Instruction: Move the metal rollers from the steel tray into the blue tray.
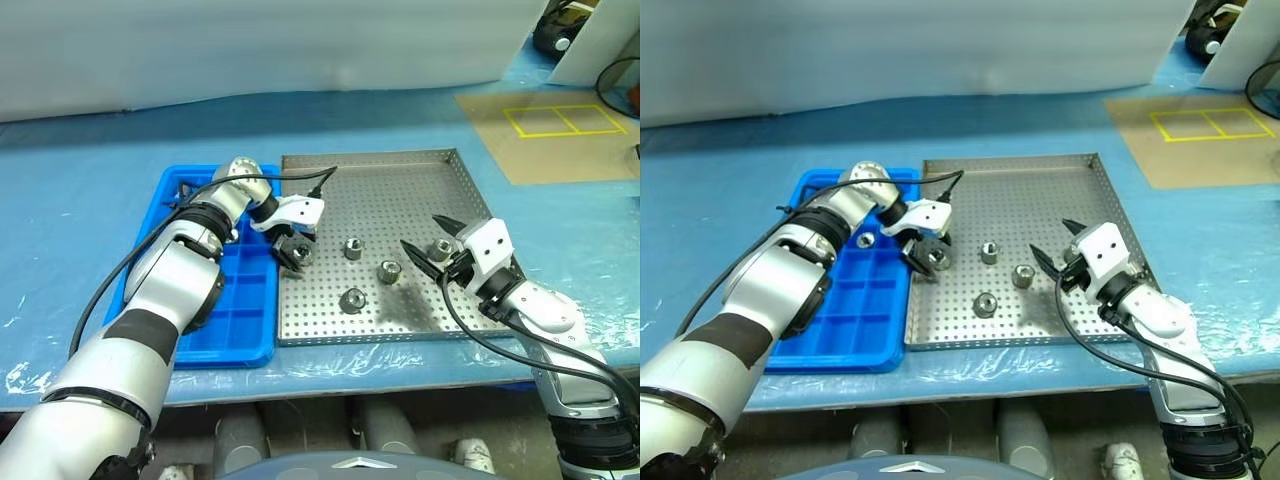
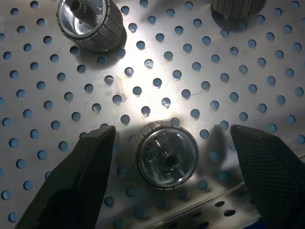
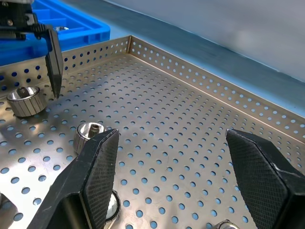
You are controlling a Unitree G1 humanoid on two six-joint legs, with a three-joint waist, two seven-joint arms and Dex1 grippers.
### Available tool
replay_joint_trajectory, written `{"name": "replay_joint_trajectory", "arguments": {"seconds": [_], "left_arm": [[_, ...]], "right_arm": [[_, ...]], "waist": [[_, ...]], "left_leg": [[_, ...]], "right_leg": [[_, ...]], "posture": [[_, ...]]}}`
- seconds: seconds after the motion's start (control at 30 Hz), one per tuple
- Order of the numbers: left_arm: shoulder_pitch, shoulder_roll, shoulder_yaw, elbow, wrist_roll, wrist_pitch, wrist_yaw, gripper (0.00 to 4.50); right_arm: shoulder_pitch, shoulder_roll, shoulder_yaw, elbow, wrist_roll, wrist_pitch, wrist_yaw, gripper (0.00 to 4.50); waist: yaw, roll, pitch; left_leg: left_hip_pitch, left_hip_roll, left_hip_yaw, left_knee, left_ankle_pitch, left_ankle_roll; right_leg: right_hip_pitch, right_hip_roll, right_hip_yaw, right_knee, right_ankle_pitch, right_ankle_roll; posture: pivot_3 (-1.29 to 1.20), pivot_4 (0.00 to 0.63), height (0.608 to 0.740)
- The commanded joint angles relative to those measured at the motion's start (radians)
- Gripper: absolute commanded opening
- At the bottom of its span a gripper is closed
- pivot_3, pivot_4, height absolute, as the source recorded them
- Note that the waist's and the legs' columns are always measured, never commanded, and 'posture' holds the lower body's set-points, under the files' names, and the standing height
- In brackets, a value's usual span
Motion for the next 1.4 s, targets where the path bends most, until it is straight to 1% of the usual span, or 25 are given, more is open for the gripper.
{"name": "replay_joint_trajectory", "arguments": {"seconds": [0.03,0.13,0.23,0.3,0.33,0.4,0.5,0.57,0.67,0.77,0.87,0.93,1.03,1.13,1.17,1.37,1.4], "left_arm": [[0.021,0.019,-0.05,0.01,0.074,-0.022,0.054,4.09],[0.021,0.02,-0.052,0.013,0.082,-0.019,0.062,4.09],[0.02,0.02,-0.051,0.015,0.089,-0.016,0.069,3.49],[0.021,0.021,-0.049,0.014,0.094,-0.018,0.076,2.81],[0.021,0.019,-0.045,0.014,0.093,-0.013,0.089,2.81],[0.022,0.021,-0.045,0.014,0.096,-0.013,0.098,2.81],[0.021,0.025,-0.047,0.016,0.099,-0.005,0.1,2.81],[0.022,0.029,-0.047,0.016,0.1,-0.009,0.102,2.81],[0.025,0.032,-0.043,0.014,0.098,-0.011,0.102,2.81],[0.03,0.033,-0.039,0.013,0.097,-0.002,0.11,2.81],[0.038,0.039,-0.035,0.007,0.092,-0.002,0.099,2.81],[0.043,0.043,-0.03,0.002,0.086,-0.004,0.092,2.81],[0.052,0.053,-0.021,-0.003,0.077,-0.011,0.083,2.81],[0.059,0.057,-0.015,-0.004,0.076,-0.004,0.091,2.22],[0.06,0.058,-0.015,-0.004,0.077,-0.002,0.095,1.88],[0.061,0.063,-0.014,-0.007,0.078,-0.005,0.096,1.88],[0.06,0.062,-0.014,-0.006,0.077,-0.002,0.09,1.82]], "right_arm": [[0.008,0.004,-0.016,-0.043,0.004,-0.003,-0.014,3.67],[0.007,0.004,-0.017,-0.041,0.003,-0.004,-0.016,3.67],[0.002,0.003,-0.017,-0.037,0.002,-0.006,-0.018,3.72],[-0.002,0.002,-0.016,-0.035,0.002,-0.007,-0.018,3.72],[-0.003,0.001,-0.015,-0.035,0.002,-0.007,-0.017,3.72],[-0.005,-0.005,-0.012,-0.035,0.007,-0.005,-0.008,3.72],[0.006,-0.025,0.01,-0.067,0.054,0.025,0.055,3.72],[0.019,-0.069,0.05,-0.107,0.109,0.07,0.15,3.72],[-0.012,-0.133,0.109,-0.1,0.127,0.094,0.254,3.72],[-0.107,-0.148,0.138,-0.021,0.11,0.073,0.296,3.72],[-0.162,-0.144,0.134,0.052,0.103,0.053,0.315,3.72],[-0.169,-0.145,0.134,0.074,0.098,0.039,0.323,3.72],[-0.151,-0.145,0.14,0.071,0.101,0.036,0.332,3.72],[-0.141,-0.14,0.144,0.065,0.102,0.035,0.335,3.72],[-0.141,-0.139,0.144,0.064,0.101,0.036,0.334,3.72],[-0.145,-0.125,0.15,0.053,0.093,0.038,0.317,3.72],[-0.144,-0.123,0.151,0.053,0.09,0.036,0.315,3.72]], "waist": [[-0.008,0.0,0.0],[-0.012,0.0,-0.001],[-0.012,0.0,-0.001],[-0.012,0.0,-0.001],[-0.012,0.0,-0.001],[-0.011,0.0,-0.001],[-0.011,0.001,-0.002],[-0.011,0.001,-0.002],[-0.012,0.001,-0.002],[-0.017,0.001,-0.002],[-0.017,0.0,-0.002],[-0.015,0.0,-0.002],[-0.013,0.0,-0.002],[-0.011,0.0,-0.002],[-0.011,0.0,-0.002],[-0.011,0.0,-0.002],[-0.011,0.0,-0.002]], "left_leg": [[0.0,0.0,0.0,0.0,0.0,0.0],[0.001,0.0,0.001,0.0,-0.002,0.003],[0.003,0.0,0.001,0.0,-0.002,0.003],[0.003,-0.001,0.001,0.0,-0.002,0.003],[0.004,-0.001,0.001,0.0,-0.002,0.003],[0.004,-0.002,0.001,0.0,-0.002,0.004],[0.004,-0.002,0.001,0.0,-0.003,0.004],[0.004,-0.002,0.001,0.0,-0.003,0.004],[0.004,-0.002,0.002,0.0,-0.003,0.004],[0.004,-0.002,0.002,0.001,-0.003,0.004],[0.004,-0.002,0.002,0.001,-0.003,0.004],[0.004,-0.002,0.002,0.001,-0.003,0.005],[0.004,-0.002,0.002,-0.001,-0.003,0.005],[0.005,-0.001,0.002,-0.003,-0.003,0.005],[0.005,-0.001,0.002,-0.003,-0.003,0.005],[0.006,-0.001,0.003,-0.003,-0.003,0.005],[0.006,-0.001,0.003,-0.003,-0.003,0.005]], "right_leg": [[0.0,0.0,0.0,0.0,0.0,0.0],[0.002,0.0,0.001,0.0,0.0,0.0],[0.003,0.001,0.003,0.0,-0.001,0.003],[0.003,0.001,0.004,0.0,-0.004,0.007],[0.003,0.001,0.005,0.0,-0.003,0.007],[0.003,0.001,0.005,0.0,0.0,0.002],[0.003,0.001,0.005,0.0,0.0,0.002],[0.003,0.001,0.005,0.0,0.0,0.002],[0.003,0.001,0.006,0.0,0.0,0.002],[0.003,0.001,0.007,0.0,-0.001,0.003],[0.003,0.001,0.007,0.0,-0.002,0.005],[0.003,0.001,0.007,0.0,0.0,0.002],[0.003,0.001,0.007,0.0,0.0,0.001],[0.003,0.002,0.007,0.0,0.0,0.001],[0.003,0.002,0.007,0.0,0.0,0.001],[0.003,0.002,0.008,0.0,0.0,0.002],[0.002,0.002,0.008,0.0,0.0,0.002]], "posture": [[-0.51,0.15,0.74],[-0.51,0.15,0.74],[-0.51,0.15,0.74],[-0.51,0.15,0.74],[-0.51,0.15,0.74],[-0.5,0.15,0.74],[-0.5,0.15,0.74],[-0.5,0.15,0.74],[-0.49,0.15,0.74],[-0.46,0.15,0.74],[-0.46,0.15,0.74],[-0.42,0.15,0.74],[-0.41,0.15,0.74],[-0.4,0.15,0.74],[-0.4,0.15,0.74],[-0.41,0.15,0.74],[-0.41,0.15,0.74]]}}
